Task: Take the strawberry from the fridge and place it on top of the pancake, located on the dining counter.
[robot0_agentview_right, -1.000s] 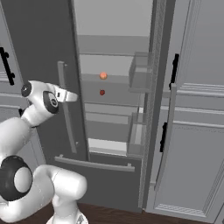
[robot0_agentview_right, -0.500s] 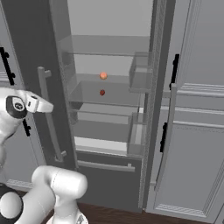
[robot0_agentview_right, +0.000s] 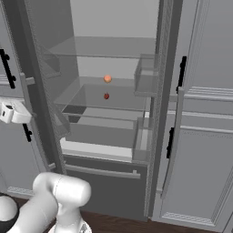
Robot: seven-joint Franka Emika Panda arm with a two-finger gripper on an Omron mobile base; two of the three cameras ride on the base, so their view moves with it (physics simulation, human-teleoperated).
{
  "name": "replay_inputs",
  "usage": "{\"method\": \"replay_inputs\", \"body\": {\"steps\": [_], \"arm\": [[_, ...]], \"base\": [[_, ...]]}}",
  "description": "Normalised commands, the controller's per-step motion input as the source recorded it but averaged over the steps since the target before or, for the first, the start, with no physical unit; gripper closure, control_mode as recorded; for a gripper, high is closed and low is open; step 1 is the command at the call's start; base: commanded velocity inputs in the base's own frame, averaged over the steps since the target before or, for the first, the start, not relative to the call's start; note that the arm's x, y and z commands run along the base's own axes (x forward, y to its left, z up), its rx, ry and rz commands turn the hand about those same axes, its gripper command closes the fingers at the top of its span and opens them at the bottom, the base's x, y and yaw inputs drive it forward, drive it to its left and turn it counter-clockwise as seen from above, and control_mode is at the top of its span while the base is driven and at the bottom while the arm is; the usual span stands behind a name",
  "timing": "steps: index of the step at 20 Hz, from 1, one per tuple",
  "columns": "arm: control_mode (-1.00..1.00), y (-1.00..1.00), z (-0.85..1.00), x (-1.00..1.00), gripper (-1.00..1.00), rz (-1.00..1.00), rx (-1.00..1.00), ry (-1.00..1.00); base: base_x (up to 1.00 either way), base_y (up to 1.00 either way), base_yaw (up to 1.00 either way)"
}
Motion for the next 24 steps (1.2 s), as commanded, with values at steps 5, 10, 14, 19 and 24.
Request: {"method": "replay_inputs", "body": {"steps": [5,10,14,19,24], "arm": [[-1.0,0.31,-0.17,0.11,-1.0,0.0,0.0,0.0],[-1.0,-0.01,0.0,-0.59,-1.0,0.01,0.02,-0.03],[-1.0,-0.57,0.0,-0.76,-1.0,0.09,0.17,-0.14],[-1.0,-0.81,0.06,-0.4,-1.0,0.03,0.39,-0.01],[-1.0,-1.0,0.28,-0.12,-1.0,0.0,0.71,0.0]], "base": [[0.0,0.0,0.0],[0.0,0.0,0.0],[0.0,0.0,0.0],[0.0,0.0,0.0],[0.0,0.0,0.0]]}}
